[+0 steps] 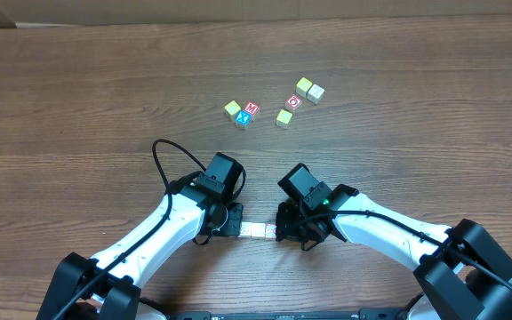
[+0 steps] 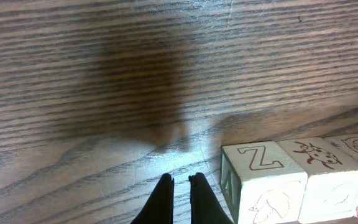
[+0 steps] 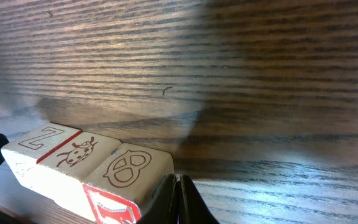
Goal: Flip 3 blocks
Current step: 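Move the right gripper to the row's right end and push blocks together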
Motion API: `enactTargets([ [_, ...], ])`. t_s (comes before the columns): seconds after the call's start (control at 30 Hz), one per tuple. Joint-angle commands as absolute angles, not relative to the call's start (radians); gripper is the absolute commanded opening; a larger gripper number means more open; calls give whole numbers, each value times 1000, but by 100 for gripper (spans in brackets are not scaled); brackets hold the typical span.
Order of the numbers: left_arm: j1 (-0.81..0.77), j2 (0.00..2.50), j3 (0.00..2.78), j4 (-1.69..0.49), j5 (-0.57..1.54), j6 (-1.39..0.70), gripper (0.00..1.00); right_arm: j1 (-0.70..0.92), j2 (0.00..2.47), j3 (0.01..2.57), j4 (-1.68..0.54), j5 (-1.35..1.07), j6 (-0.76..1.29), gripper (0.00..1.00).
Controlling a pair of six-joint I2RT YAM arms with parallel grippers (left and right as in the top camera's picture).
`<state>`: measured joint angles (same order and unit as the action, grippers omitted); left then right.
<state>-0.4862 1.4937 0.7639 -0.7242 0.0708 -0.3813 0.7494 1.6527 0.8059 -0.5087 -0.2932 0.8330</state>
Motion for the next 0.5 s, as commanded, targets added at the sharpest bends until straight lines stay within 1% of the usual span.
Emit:
enactTargets([
  [0.0, -481, 1504, 759, -720, 91, -358, 4, 752, 1658, 815, -502, -305, 839, 4],
  [0.47, -481, 1554, 759, -717, 166, -344, 4, 752, 1658, 815, -506, -316, 838, 4],
])
